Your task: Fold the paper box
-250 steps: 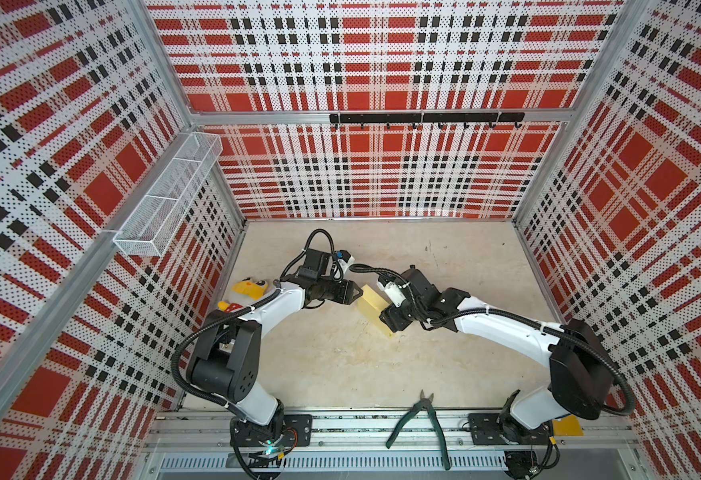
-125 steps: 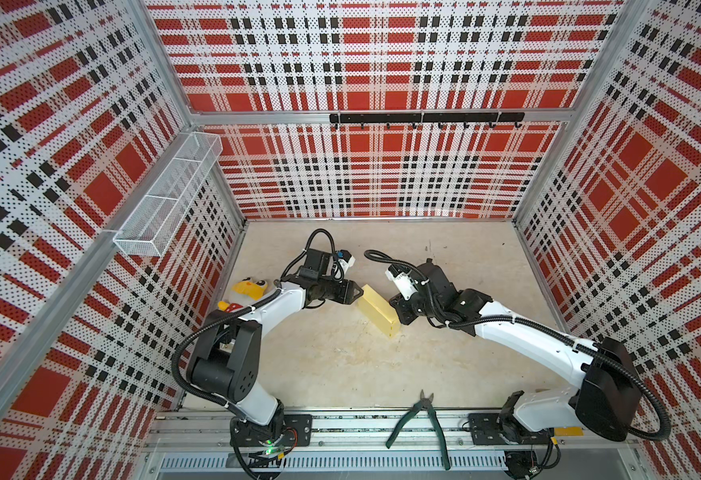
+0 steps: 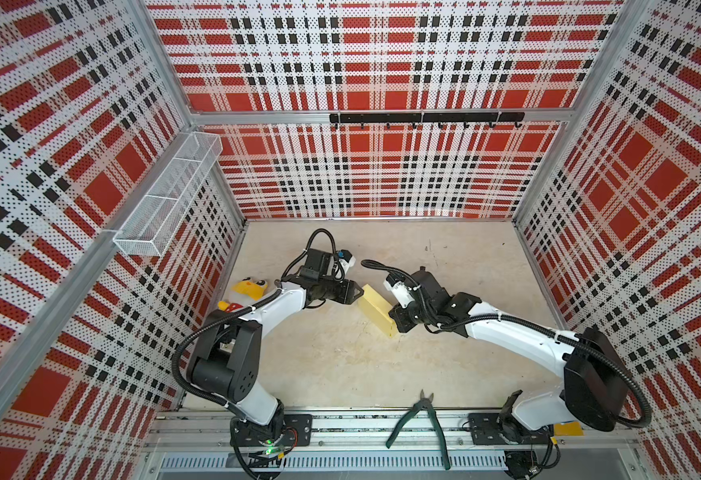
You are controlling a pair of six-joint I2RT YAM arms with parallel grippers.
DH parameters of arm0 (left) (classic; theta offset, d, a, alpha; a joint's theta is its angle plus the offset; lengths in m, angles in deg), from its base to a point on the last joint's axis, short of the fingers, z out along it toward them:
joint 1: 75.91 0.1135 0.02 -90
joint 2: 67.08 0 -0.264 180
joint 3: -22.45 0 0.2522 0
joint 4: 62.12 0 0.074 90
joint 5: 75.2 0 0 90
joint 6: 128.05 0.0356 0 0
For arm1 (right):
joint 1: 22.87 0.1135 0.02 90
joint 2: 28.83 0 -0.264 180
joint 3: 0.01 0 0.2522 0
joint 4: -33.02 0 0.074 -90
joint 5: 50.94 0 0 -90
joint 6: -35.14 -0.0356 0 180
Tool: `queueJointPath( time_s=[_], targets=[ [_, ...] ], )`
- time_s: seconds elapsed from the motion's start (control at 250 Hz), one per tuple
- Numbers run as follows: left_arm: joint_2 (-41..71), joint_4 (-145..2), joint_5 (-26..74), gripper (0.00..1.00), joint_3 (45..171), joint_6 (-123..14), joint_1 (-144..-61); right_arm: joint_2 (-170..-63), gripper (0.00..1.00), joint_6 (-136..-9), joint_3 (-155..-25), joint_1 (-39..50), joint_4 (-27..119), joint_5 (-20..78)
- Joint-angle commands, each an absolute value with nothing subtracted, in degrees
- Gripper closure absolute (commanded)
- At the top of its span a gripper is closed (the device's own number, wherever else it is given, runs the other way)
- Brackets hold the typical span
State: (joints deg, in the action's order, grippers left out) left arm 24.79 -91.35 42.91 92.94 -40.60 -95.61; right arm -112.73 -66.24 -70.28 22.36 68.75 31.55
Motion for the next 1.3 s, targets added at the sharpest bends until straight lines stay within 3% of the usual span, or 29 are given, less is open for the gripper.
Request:
queueJointPath(
  time_s=[0.0, 0.784, 1.084, 1.296],
  targets=[
    [26.0, -95.0, 39.8, 0.51, 91.4, -39.7, -96.3, -112.9, 0.93, -67.4, -68.4, 22.2, 67.6, 31.4],
    [25.4, -95.0, 40.5, 0.52, 91.8, -40.2, -95.9, -115.8, 0.95, -70.1, -59.0, 21.2, 62.2, 32.6],
    [21.4, -98.4, 46.8, 0.53, 97.7, -41.9, -95.8, -115.0, 0.95, -69.8, -57.6, 21.2, 61.9, 32.9],
    [24.2, -101.2, 45.7, 0.52, 102.5, -40.9, -95.6, -115.0, 0.95, -69.4, -57.7, 21.2, 62.2, 33.1]
  ],
)
